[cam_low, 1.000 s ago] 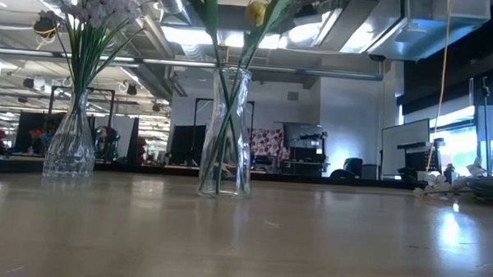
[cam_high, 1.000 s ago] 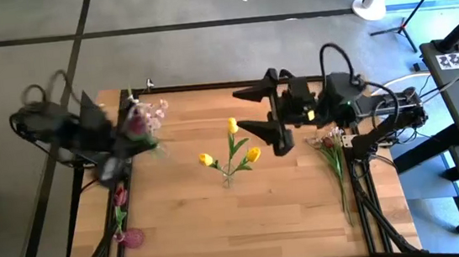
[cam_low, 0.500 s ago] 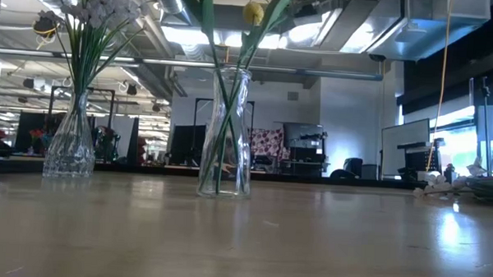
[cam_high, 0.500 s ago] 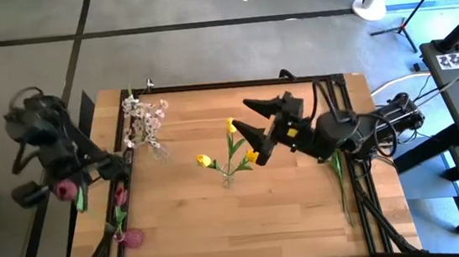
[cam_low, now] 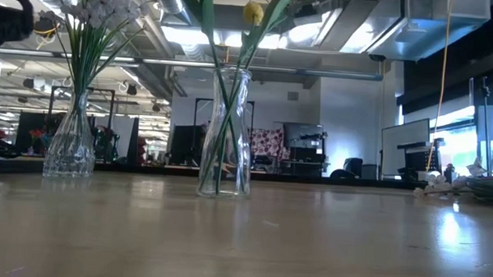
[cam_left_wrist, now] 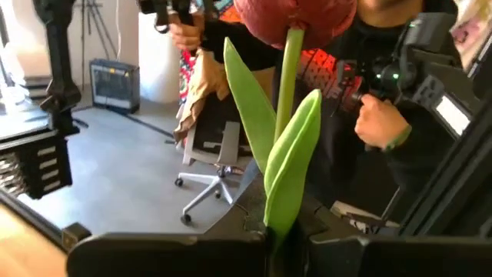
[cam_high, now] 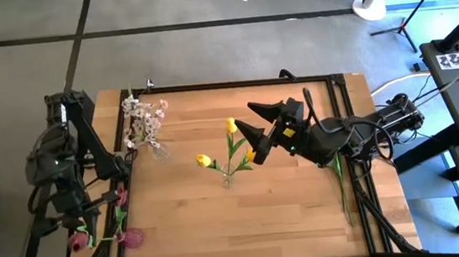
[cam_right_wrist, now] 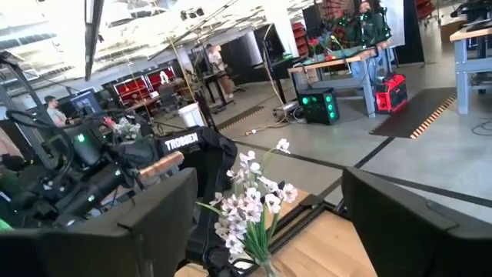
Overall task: Sort flowers into vase by color
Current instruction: Put the top dark red flower into the purple vase
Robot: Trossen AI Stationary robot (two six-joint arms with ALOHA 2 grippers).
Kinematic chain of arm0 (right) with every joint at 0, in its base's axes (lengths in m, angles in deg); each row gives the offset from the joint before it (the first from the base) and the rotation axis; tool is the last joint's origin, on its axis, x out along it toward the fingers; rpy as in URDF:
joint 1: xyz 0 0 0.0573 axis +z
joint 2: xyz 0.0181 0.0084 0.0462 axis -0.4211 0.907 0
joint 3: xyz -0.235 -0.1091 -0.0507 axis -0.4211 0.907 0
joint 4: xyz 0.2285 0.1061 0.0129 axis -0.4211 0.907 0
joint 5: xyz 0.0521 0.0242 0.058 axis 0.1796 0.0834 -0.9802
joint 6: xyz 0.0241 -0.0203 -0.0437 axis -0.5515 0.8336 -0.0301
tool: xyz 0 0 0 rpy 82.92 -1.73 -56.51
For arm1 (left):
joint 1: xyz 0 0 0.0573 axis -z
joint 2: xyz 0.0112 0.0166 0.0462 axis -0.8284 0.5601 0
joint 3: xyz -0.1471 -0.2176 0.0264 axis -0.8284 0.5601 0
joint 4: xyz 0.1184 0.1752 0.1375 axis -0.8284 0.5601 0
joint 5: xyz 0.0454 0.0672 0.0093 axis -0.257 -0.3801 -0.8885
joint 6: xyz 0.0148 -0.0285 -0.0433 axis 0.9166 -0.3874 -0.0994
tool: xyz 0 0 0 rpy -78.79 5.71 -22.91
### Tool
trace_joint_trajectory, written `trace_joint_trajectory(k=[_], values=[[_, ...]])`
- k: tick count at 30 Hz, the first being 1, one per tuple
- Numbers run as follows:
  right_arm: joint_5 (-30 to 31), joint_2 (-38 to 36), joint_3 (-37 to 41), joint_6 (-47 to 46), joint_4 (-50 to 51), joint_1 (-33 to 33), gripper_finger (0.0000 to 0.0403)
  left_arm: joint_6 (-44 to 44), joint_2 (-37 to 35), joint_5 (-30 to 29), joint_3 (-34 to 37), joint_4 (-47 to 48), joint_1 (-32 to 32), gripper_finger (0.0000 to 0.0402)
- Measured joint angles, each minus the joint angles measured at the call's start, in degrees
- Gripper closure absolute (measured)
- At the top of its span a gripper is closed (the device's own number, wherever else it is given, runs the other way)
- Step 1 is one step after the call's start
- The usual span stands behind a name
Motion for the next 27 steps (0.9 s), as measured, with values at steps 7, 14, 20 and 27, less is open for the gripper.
trace_joint_trajectory(k=[7, 14, 20, 27], values=[[2.00, -0.02, 0.00, -1.30, -0.02, 0.00, 0.0080, 0.71, -1.53, -5.56, 4.03, -0.94, 4.87, 0.0401], [1.97, -0.02, 0.00, -3.04, 0.05, 0.00, 0.0080, 1.01, -5.25, -9.19, 9.77, -2.99, 8.12, 0.0401], [1.95, -0.02, 0.00, -3.31, 0.12, 0.00, 0.0080, -0.34, -10.66, -12.04, 15.52, -3.92, 9.66, 0.0391], [1.78, 0.56, 0.00, -3.32, 1.47, 0.00, 0.0079, -3.90, -15.87, -13.73, 20.93, -4.19, 9.94, 0.0363]])
